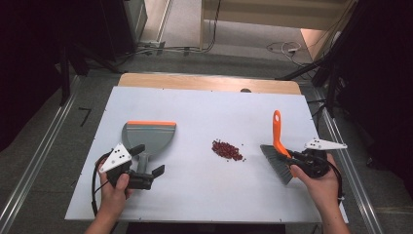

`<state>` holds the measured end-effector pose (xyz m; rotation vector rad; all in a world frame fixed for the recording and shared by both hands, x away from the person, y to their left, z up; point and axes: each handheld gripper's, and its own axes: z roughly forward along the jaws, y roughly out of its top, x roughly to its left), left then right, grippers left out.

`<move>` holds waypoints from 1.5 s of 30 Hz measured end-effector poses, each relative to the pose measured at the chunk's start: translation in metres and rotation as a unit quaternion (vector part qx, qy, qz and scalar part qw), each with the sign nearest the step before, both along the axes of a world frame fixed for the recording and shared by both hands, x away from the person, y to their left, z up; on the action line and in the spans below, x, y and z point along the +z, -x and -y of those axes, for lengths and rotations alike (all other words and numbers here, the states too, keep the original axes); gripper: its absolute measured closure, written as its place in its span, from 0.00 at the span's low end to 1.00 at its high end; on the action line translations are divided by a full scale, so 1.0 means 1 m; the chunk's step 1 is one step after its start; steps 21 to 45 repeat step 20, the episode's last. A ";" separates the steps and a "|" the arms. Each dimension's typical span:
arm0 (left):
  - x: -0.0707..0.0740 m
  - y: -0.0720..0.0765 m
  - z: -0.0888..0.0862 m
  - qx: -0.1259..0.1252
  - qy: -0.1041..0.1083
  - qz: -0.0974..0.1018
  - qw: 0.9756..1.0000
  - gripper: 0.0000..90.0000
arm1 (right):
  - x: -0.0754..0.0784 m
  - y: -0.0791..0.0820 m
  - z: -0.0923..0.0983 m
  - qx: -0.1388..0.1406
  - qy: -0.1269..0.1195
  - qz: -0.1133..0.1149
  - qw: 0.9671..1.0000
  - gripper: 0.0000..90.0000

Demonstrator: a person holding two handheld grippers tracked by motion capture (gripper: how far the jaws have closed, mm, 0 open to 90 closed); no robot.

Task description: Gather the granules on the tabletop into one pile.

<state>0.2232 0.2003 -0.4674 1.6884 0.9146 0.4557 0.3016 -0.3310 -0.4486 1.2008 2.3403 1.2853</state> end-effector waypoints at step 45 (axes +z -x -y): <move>0.003 0.002 -0.006 0.016 0.010 0.016 1.000 0.00 | -0.010 -0.002 0.020 0.003 -0.035 -0.004 0.999 0.76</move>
